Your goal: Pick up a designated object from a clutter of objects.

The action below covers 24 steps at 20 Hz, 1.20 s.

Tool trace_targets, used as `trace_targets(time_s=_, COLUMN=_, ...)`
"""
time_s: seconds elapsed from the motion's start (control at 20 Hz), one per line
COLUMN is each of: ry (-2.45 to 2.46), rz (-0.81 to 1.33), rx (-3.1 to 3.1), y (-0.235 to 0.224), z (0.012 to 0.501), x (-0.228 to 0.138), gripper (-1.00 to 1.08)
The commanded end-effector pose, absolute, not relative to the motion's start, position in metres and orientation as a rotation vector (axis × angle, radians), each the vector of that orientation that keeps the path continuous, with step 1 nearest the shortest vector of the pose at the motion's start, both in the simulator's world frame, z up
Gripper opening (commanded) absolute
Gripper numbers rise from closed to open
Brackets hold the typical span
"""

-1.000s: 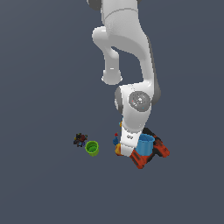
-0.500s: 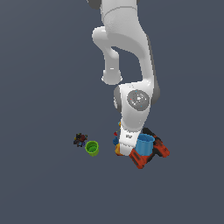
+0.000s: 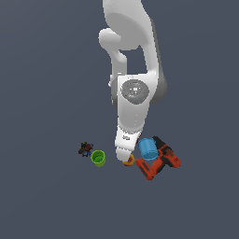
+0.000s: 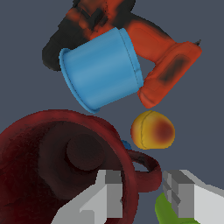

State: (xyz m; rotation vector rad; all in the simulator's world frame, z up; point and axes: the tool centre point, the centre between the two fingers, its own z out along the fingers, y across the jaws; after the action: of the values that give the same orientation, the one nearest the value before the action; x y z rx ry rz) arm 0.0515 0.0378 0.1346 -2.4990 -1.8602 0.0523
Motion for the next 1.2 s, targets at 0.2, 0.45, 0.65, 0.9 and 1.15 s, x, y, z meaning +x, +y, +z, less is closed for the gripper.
trace_targets(time_s=0.2, ry=-1.861, rz=0.046, rx=-2.499, y=-0.008, z=0.198, x=0.054, gripper=-1.0)
trace_targets(time_s=0.45, ry=-1.861, rz=0.046, rx=-2.498, y=-0.045, z=0.249, x=0.056, gripper=-1.0)
trace_targets(time_s=0.65, ry=-1.861, rz=0.046, rx=-2.498, y=-0.075, z=0.29, x=0.059, gripper=-1.0)
trace_targets(time_s=0.9, ry=-1.861, rz=0.047, rx=-2.497, y=-0.112, z=0.339, x=0.062, gripper=-1.0)
trace_targets(time_s=1.15, ry=-1.862, rz=0.049, rx=-2.498, y=-0.143, z=0.381, x=0.065, gripper=-1.0)
